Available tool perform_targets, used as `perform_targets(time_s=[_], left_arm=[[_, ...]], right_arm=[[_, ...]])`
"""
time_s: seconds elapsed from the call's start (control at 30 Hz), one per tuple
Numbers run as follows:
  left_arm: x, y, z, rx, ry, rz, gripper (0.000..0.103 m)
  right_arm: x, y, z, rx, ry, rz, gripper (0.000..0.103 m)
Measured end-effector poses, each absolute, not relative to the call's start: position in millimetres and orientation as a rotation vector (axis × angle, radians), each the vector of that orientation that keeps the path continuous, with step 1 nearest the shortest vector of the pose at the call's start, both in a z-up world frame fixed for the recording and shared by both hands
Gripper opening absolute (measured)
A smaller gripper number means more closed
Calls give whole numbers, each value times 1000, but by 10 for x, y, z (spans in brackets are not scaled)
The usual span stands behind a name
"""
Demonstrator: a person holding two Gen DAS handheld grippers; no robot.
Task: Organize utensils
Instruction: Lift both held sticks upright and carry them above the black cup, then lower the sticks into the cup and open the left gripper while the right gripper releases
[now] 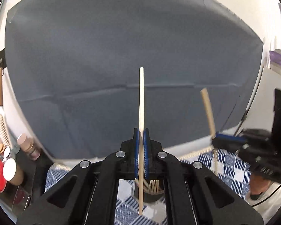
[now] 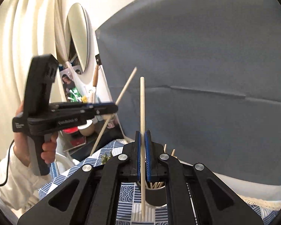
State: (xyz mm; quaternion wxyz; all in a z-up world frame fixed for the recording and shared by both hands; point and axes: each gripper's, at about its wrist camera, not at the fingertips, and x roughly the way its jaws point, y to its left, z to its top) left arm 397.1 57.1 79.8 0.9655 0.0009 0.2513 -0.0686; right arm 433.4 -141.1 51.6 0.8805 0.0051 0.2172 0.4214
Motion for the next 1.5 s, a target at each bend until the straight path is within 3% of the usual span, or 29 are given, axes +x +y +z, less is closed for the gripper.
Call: perform_targets(time_s=[0.23, 0.43, 0.8, 1.17, 1.23, 1.4, 1.43, 1.5], left_arm=[[4076, 524, 651, -60, 353, -250, 5], [4360, 562, 210, -95, 401, -293, 5], [4550, 585, -490, -158, 470, -374, 5], [4460, 486, -609, -126, 494, -370, 6], [4409, 480, -561, -107, 487, -349, 11], [4205, 529, -445, -83, 481, -300, 46], [4157, 532, -414, -74, 480, -284, 47], [4066, 549, -359, -62, 485, -263, 61]], right_arm=[[4680, -1432, 280, 111, 413, 915, 5], [4921, -1430, 126, 170, 363, 949, 5], [5267, -1321, -426, 211, 449, 952, 5], [5140, -1290, -597, 169, 514, 915, 8], [5076, -1327, -552, 149, 501, 890, 8], [4900, -1420, -389, 111, 481, 840, 11], [4847, -1444, -345, 107, 477, 833, 18], [4748, -1478, -274, 97, 470, 826, 37]])
